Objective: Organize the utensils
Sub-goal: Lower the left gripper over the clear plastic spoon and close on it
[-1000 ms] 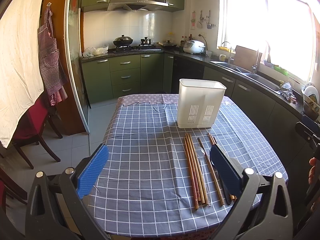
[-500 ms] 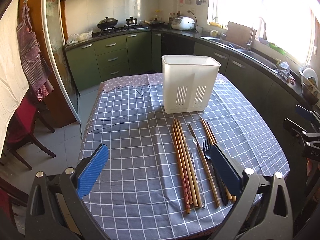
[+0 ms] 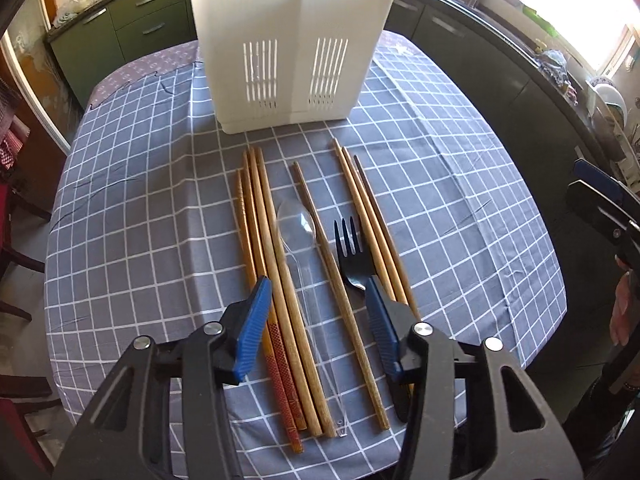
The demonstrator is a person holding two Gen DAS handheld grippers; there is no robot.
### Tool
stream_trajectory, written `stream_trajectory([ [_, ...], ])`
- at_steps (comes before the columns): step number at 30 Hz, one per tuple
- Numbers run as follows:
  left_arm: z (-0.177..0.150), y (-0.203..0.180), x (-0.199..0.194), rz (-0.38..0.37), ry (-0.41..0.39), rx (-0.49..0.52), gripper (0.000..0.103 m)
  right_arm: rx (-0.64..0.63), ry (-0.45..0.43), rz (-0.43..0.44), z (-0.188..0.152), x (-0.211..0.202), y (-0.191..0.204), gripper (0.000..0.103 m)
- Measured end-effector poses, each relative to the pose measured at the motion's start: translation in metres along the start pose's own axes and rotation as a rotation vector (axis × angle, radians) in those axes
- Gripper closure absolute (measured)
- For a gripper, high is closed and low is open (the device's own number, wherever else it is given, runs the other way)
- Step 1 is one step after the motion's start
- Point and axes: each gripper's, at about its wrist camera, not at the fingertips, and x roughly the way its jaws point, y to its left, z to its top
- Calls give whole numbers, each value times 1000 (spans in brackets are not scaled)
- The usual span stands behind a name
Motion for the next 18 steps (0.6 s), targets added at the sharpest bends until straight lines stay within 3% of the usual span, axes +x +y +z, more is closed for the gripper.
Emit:
stream_trajectory([
  [3,3,-1,10,4,38,-9,73,4,13,11,-1,2,1,10],
  [6,8,-1,17,27,49,-9,75,-7,9,14,-1,3,4,10],
  [10,13,1,28,45,81,-17,86,-27,6,16,-1,5,10,10],
  [18,17,3,38,66,98,-18,89,-46,2,22,-2,4,18,10],
])
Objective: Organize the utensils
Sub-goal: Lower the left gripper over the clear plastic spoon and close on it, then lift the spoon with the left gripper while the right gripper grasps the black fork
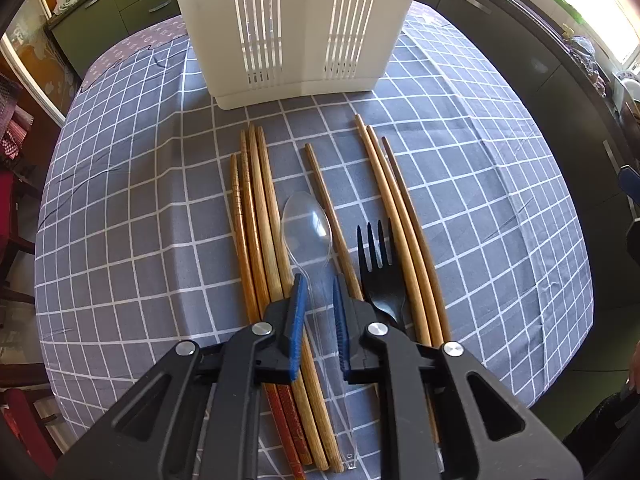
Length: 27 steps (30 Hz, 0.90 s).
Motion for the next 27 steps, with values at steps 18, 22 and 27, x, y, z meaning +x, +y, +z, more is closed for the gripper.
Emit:
stream_trajectory([
  [18,11,8,-4,-36,-60,-5,94,-92,146,-2,9,26,26,14],
  [22,9,12,-26,-48,-124,-17,95,-106,205,32,14,31,32,14],
  [27,5,18,-56,-39,-210,-22,95,-90,319,88,14,49,34,14],
])
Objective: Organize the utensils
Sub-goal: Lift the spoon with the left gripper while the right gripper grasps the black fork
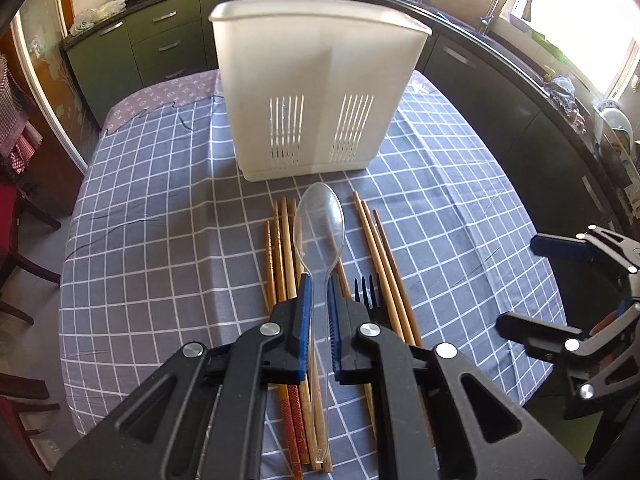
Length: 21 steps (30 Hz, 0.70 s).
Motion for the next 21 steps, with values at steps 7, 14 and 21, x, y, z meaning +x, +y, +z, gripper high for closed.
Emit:
stream_trajectory([
  [7,4,9,-27,-32,-62,-10,95,12,155,27,7,29,3,20],
  [14,6,18,-35,-33,-101,-21,95,-19,240,82,10,46,36,41],
  [21,6,25,-41,-25,-123,-16,95,0,324,76,13,62,63,78],
])
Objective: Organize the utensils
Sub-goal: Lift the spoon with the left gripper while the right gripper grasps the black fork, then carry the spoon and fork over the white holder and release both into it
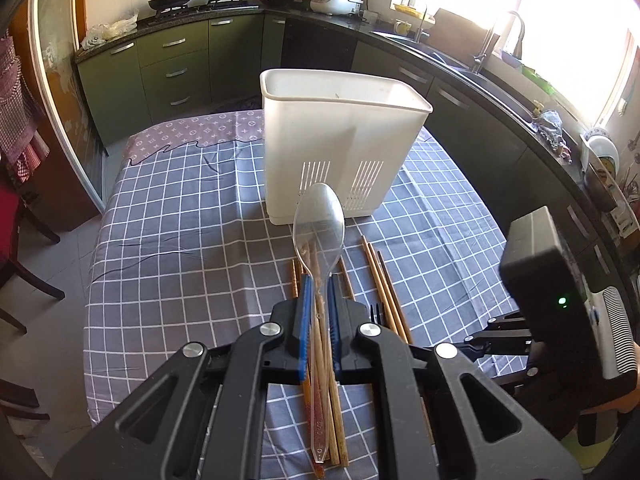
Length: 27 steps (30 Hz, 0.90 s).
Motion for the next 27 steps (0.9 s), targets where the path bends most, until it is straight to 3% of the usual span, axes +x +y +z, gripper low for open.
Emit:
stream_trajectory([
  [9,-1,5,-1,-20,-5,10,95,47,45,-32,4,20,8,88],
  [20,-2,7,-3,-30,-12,12,95,48,35,-121,17,38,28,90],
  [24,1,7,-10,-36,-27,9,95,41,-9,-74,16,36,30,93],
  [27,7,7,-22,-42,-55,13,95,56,-68,13,12,22,24,93],
])
